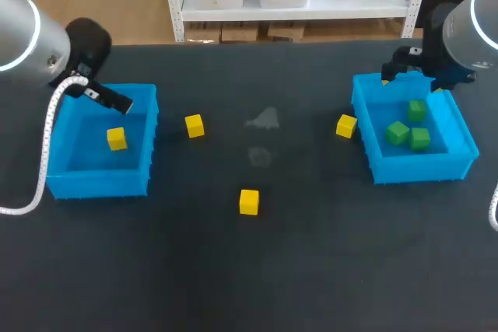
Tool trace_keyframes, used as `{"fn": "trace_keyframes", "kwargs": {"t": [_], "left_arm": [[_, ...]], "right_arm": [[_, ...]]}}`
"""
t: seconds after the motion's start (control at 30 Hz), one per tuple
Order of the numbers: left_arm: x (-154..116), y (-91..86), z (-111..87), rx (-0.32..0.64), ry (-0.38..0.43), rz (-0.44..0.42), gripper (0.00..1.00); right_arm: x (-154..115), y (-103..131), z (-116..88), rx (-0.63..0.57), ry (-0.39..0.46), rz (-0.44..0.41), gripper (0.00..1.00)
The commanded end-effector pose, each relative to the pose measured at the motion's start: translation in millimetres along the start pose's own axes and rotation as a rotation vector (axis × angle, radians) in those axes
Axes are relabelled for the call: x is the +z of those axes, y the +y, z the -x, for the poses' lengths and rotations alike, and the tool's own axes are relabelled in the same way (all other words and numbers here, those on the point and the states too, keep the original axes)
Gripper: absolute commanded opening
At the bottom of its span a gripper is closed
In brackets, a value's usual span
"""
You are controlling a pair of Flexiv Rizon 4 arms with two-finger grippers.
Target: Put the green cubes in the right bin and the yellow cubes in the left bin.
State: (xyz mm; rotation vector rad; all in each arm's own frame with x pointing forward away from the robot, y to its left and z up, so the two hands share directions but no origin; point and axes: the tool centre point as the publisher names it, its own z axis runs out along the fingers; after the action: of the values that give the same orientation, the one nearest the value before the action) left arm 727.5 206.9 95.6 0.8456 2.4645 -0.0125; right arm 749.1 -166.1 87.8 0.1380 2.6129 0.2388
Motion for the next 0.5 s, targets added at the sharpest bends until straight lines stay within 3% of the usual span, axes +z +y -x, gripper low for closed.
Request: {"fn": "trace_keyframes", "kwargs": {"t": [0.03, 0.27, 0.5], "left_arm": [[4, -8.1, 20.7, 0.112, 0.031, -0.066, 1.0], [15, -45.3, 42.5, 0.333, 0.07, -0.164, 1.0], [41, -65.6, 56.1, 0.451, 0.097, -0.212, 1.0]], "right_arm": [[0, 0, -1, 0.001, -0.006, -0.002, 1.0], [0, 0, -1, 0.001, -0.006, -0.002, 1.0], [0, 0, -1, 0.001, -0.006, -0.002, 1.0]]}}
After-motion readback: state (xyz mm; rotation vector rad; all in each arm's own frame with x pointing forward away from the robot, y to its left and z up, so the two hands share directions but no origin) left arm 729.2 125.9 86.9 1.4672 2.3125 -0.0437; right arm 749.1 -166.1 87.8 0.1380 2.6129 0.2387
